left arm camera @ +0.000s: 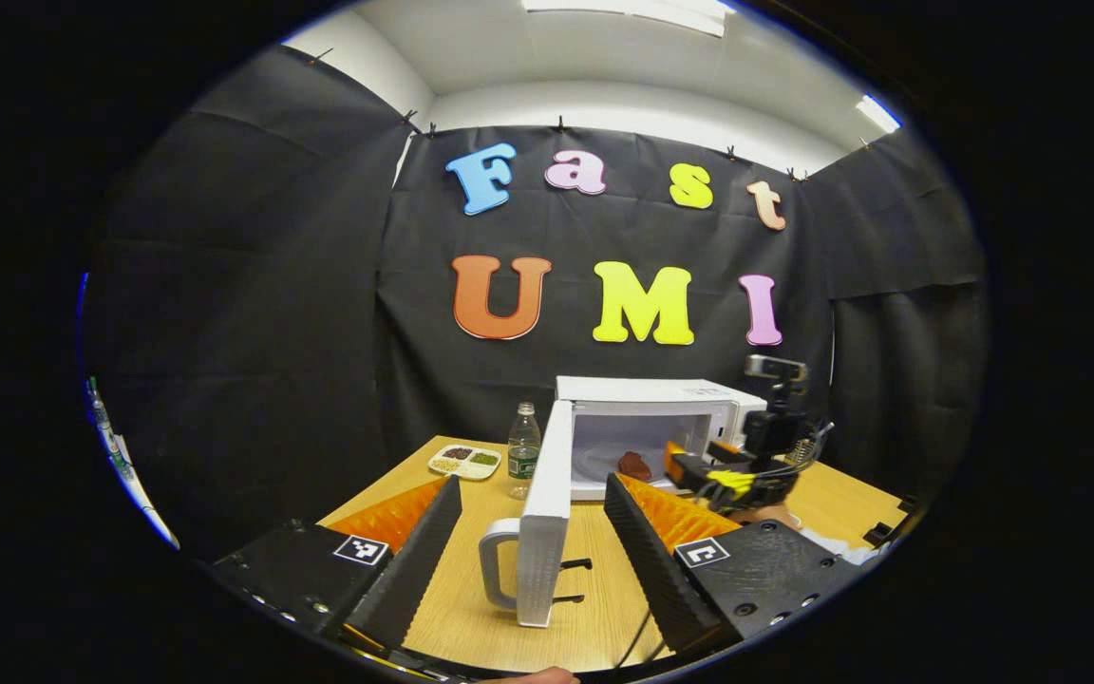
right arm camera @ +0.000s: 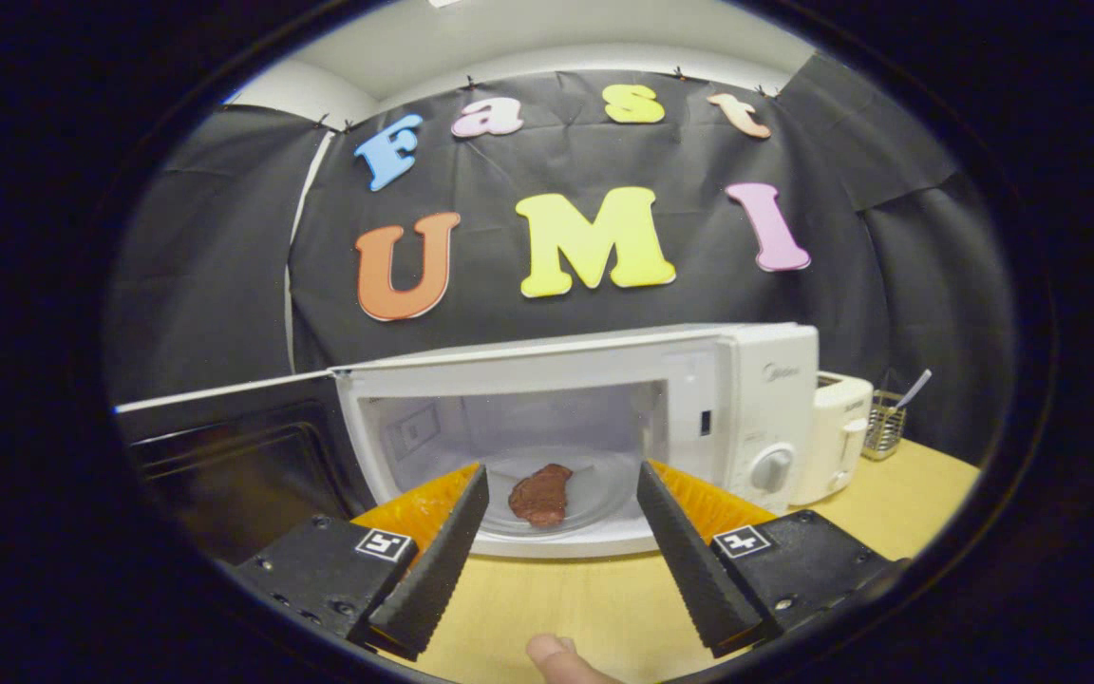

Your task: Open the microwave oven with the left hand, put the food in, and close the microwave oven.

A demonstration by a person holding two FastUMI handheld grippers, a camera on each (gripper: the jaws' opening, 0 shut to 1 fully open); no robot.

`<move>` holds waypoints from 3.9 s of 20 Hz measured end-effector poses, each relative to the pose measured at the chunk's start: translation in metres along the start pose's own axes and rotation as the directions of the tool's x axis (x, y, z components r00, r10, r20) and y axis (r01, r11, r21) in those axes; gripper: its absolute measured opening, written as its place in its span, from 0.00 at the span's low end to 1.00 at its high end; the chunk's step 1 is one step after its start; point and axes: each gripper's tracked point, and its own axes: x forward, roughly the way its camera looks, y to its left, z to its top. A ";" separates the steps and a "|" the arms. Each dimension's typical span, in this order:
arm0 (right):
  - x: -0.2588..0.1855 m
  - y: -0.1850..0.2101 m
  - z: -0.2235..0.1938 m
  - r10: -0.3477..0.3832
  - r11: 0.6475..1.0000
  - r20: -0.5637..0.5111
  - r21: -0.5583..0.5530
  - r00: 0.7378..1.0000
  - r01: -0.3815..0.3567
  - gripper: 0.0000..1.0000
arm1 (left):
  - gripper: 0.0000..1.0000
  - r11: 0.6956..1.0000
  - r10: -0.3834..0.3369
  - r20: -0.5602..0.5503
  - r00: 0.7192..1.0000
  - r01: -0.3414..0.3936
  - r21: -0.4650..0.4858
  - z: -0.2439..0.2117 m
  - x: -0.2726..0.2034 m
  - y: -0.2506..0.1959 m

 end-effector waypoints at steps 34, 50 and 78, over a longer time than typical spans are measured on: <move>-0.305 -0.123 0.126 -0.017 0.986 0.086 -0.165 0.996 0.031 1.00 | 0.00 0.999 -0.032 -0.094 0.995 0.028 -0.041 -0.113 0.060 0.031; -0.301 -0.169 0.128 -0.062 0.987 0.091 -0.144 0.994 0.075 1.00 | 0.00 0.943 -0.333 -0.093 0.938 0.332 -0.033 -0.110 0.105 -0.180; -0.222 -0.253 0.153 -0.054 0.995 0.110 -0.078 0.992 0.062 1.00 | 0.00 0.967 -0.252 -0.136 0.958 0.244 -0.075 -0.132 0.302 -0.288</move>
